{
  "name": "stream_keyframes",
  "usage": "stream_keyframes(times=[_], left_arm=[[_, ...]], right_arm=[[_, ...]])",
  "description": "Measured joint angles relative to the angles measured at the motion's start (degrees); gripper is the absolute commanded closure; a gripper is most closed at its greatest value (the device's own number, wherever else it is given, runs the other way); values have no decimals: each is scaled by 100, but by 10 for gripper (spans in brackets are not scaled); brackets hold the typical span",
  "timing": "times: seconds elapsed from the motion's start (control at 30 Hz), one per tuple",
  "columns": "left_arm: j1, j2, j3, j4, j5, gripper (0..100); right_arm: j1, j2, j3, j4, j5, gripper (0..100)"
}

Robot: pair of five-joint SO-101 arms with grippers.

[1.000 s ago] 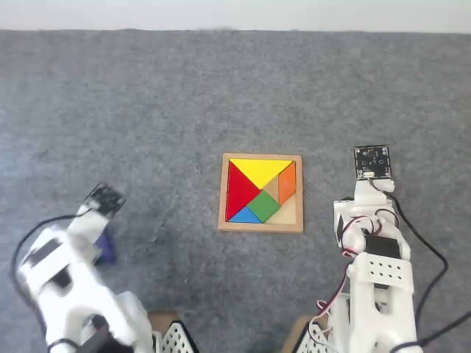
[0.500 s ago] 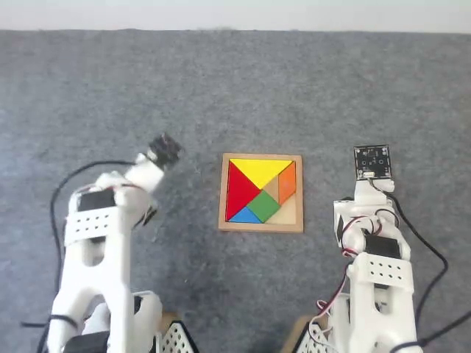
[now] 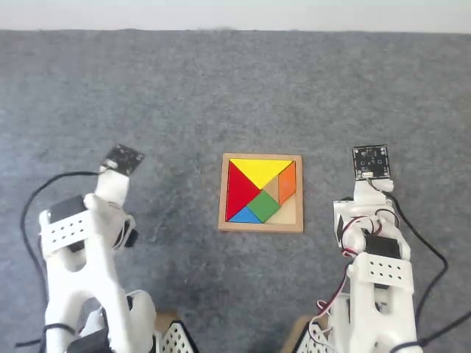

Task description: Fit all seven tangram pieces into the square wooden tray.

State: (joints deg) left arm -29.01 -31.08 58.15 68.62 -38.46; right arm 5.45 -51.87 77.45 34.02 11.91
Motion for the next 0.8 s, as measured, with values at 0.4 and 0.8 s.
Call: stream_keyframes(times=[0.4,0.8], left_arm=[[-211,9,123,-545,-721,765],[-791,2189,-747,-1301,-1978,767]], right_arm=[[0,0,0,0,18,991],[0,0,0,0,18,991]])
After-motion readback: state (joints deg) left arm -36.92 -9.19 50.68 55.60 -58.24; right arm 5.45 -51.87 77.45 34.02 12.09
